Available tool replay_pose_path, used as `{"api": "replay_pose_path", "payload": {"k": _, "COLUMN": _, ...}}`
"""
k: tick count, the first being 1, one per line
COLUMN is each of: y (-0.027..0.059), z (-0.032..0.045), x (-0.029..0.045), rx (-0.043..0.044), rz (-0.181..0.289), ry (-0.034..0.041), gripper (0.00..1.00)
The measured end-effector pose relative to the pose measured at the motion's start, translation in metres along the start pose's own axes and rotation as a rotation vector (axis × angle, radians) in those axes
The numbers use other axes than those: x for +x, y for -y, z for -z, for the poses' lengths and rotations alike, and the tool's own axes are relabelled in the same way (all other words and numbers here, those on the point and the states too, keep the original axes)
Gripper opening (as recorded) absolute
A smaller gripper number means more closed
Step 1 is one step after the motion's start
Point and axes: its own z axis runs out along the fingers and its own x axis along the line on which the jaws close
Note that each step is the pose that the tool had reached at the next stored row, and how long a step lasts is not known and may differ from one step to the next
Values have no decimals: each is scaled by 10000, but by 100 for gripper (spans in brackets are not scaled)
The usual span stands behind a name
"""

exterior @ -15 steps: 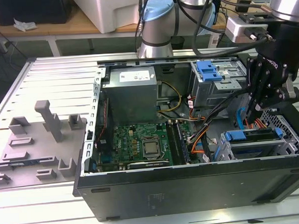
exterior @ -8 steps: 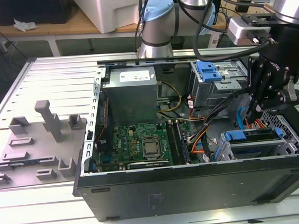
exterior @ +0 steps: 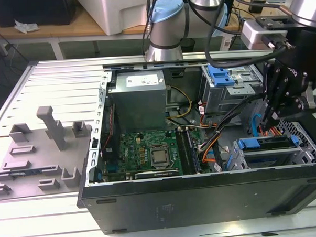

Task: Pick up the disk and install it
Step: 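Insert the second disk wire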

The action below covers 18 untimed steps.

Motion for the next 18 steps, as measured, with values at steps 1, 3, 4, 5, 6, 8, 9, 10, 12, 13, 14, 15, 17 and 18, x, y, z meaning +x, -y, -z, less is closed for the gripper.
{"api": "replay_pose_path", "payload": {"k": 1, "y": 0, "z": 0, "x": 10, "rx": 67, "rz": 17, "ry": 5, "gripper": 16}}
{"api": "replay_pose_path", "payload": {"k": 3, "y": -10, "z": -1, "x": 18, "rx": 189, "rz": 29, "ry": 15, "gripper": 16}}
{"api": "replay_pose_path", "payload": {"k": 4, "y": -19, "z": -1, "x": 21, "rx": 232, "rz": 28, "ry": 19, "gripper": 16}}
{"api": "replay_pose_path", "payload": {"k": 5, "y": -27, "z": -1, "x": 26, "rx": 259, "rz": 25, "ry": 25, "gripper": 16}}
{"api": "replay_pose_path", "payload": {"k": 6, "y": -31, "z": -2, "x": 31, "rx": 264, "rz": 24, "ry": 40, "gripper": 16}}
{"api": "replay_pose_path", "payload": {"k": 8, "y": -30, "z": -3, "x": 44, "rx": 262, "rz": 26, "ry": 107, "gripper": 16}}
{"api": "replay_pose_path", "payload": {"k": 9, "y": -31, "z": -4, "x": 48, "rx": 260, "rz": 31, "ry": 135, "gripper": 16}}
{"api": "replay_pose_path", "payload": {"k": 10, "y": -31, "z": -6, "x": 51, "rx": 260, "rz": 45, "ry": 148, "gripper": 16}}
{"api": "replay_pose_path", "payload": {"k": 12, "y": -31, "z": -7, "x": 57, "rx": 259, "rz": 87, "ry": 159, "gripper": 16}}
{"api": "replay_pose_path", "payload": {"k": 13, "y": -32, "z": -8, "x": 58, "rx": 246, "rz": 124, "ry": 161, "gripper": 16}}
{"api": "replay_pose_path", "payload": {"k": 14, "y": -32, "z": -9, "x": 58, "rx": 229, "rz": 149, "ry": 162, "gripper": 16}}
{"api": "replay_pose_path", "payload": {"k": 15, "y": -30, "z": -10, "x": 60, "rx": 187, "rz": 187, "ry": 160, "gripper": 16}}
{"api": "replay_pose_path", "payload": {"k": 17, "y": -30, "z": -14, "x": 62, "rx": 110, "rz": 265, "ry": 160, "gripper": 16}}
{"api": "replay_pose_path", "payload": {"k": 18, "y": -30, "z": -15, "x": 62, "rx": 110, "rz": 291, "ry": 163, "gripper": 16}}
